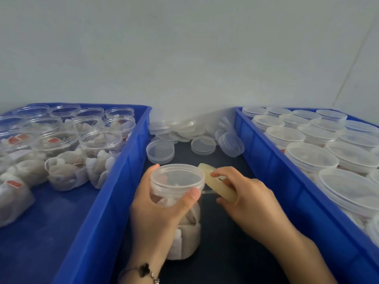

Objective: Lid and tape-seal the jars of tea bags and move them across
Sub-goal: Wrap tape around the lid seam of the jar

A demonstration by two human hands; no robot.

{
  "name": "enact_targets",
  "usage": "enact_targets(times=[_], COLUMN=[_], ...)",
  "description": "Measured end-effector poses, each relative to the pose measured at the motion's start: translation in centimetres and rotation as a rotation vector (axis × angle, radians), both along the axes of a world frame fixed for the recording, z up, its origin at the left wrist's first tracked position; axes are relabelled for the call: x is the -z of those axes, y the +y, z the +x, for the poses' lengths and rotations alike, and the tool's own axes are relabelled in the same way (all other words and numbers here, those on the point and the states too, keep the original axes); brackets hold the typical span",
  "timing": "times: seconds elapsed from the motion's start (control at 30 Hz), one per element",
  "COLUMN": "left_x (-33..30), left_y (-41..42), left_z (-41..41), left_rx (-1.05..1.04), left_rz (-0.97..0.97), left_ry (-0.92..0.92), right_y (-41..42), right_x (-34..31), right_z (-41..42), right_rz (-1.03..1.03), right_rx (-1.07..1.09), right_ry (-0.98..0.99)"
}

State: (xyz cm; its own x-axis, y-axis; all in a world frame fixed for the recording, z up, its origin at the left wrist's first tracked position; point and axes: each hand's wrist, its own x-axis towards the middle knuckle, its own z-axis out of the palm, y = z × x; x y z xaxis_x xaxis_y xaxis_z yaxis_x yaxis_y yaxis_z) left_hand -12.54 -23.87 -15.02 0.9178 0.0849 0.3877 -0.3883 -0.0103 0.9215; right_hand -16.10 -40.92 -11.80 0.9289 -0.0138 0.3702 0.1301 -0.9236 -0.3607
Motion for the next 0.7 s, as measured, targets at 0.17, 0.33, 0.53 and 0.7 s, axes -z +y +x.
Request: enact_targets(times=[0.17,0.33,0.53,0.7], left_x=[-0.6,-0.6,-0.4,-0.5], left_y=[1.1,0.7,0.8,0.8], left_z=[0.0,-0.5,-0.4,-0.5], left_rx=[0.124,0.320,0.413,0.457], left_rz=[-0.071,-0.096,-0.144,-0.107], left_ry=[0.035,0.098,0.175,0.162], right_y=[-1.8,-1.8,-1.4,-0.8], right_x=[0.2,1.0,1.3,2.2], right_z=[0.1,0.5,0.9,1.1], right_rz=[-0.181,-0.212,-0.192,-0.138], right_rx=[0.116,0.232,0.227,0.254], right_ry=[-0.428,-0.486,-0.499,-0.518])
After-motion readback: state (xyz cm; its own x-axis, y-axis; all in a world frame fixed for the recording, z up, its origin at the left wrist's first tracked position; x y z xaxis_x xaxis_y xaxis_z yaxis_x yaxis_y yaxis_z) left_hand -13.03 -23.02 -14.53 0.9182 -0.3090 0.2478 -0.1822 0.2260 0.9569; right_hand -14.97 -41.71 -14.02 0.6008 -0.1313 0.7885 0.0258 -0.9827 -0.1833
